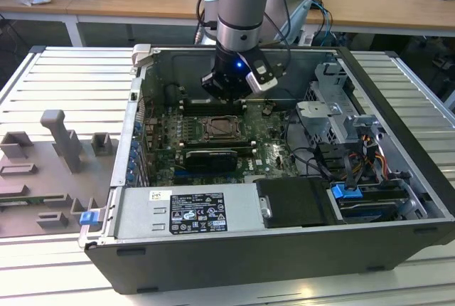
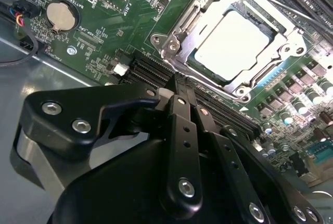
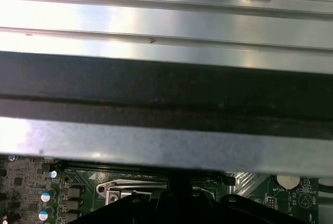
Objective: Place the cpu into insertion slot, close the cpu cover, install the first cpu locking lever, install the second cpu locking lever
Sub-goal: 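Install the first cpu locking lever, then install the second cpu locking lever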
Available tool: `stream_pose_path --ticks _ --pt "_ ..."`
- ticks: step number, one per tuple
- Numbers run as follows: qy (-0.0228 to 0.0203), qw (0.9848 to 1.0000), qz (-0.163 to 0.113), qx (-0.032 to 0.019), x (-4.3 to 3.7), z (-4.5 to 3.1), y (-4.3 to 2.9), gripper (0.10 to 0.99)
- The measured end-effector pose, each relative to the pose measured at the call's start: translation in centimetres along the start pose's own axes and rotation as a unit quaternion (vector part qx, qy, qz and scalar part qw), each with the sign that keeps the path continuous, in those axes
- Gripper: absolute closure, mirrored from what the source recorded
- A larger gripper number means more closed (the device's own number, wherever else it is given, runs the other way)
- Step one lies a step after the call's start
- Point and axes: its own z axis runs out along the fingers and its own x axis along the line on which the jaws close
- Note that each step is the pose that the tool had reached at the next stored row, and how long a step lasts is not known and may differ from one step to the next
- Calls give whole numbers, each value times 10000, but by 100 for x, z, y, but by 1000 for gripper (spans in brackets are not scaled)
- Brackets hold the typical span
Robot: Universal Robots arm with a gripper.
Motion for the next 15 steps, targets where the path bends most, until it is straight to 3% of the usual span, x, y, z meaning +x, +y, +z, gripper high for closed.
stream_pose_path --ticks 11,15 --pt "0 10000 0 0 7 -11 -104 980" --pt "1 10000 0 1 8 -15 -112 980"
